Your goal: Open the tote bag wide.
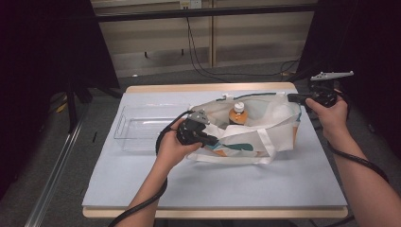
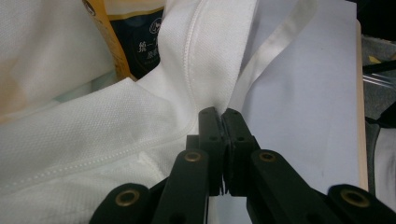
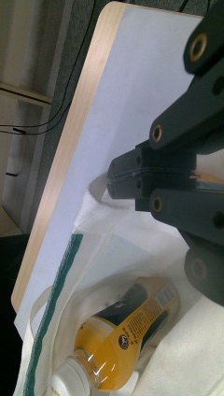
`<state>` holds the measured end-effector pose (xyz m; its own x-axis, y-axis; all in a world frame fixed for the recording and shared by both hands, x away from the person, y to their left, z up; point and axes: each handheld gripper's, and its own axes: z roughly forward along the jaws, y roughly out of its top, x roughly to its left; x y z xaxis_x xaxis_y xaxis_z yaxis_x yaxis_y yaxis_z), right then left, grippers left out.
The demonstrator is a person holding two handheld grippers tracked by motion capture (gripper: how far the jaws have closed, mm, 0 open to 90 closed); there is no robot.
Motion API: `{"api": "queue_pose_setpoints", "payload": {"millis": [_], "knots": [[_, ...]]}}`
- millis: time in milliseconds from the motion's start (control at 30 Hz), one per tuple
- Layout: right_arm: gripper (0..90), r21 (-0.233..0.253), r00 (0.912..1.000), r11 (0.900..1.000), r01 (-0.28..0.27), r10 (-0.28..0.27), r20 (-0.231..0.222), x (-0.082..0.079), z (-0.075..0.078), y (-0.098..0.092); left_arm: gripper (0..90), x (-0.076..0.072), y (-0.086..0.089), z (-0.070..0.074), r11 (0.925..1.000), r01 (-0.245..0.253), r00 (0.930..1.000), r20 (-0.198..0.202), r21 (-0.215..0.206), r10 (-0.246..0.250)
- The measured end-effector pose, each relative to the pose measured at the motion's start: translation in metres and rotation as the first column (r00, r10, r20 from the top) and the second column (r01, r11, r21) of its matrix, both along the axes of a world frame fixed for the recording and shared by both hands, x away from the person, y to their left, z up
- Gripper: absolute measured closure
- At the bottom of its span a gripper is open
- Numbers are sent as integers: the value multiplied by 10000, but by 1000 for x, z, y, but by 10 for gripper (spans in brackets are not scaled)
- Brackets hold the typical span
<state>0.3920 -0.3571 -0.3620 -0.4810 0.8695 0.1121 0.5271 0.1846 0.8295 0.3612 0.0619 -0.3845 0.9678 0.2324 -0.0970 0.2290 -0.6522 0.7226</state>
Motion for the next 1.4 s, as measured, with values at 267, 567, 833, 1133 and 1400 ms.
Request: {"api": "queue_pose_setpoints", "payload": {"millis": [267, 567, 833, 1133, 1400], "knots": [[884, -37, 9999, 9999, 142, -142, 77, 2, -5, 0, 882, 0, -1, -2, 10000, 39, 10000, -21, 45, -39], [882, 114, 9992, 9991, 409, -409, -4, 5, -16, -5, 882, 0, -3, -8, 9999, 80, 9999, -120, 101, -79], [882, 13, 9984, 9984, 558, -558, 8, 9, -20, -5, 882, -2, -3, -13, 9998, 112, 9997, -201, 134, -109], [883, -20, 9975, 9976, 697, -697, -59, 14, -25, -3, 884, -2, -3, -16, 9998, 94, 9995, -317, 158, -89], [882, 82, 9967, 9967, 802, -800, -153, 17, -32, -4, 884, -1, -3, -19, 9998, 106, 9990, -443, 182, -98]]}}
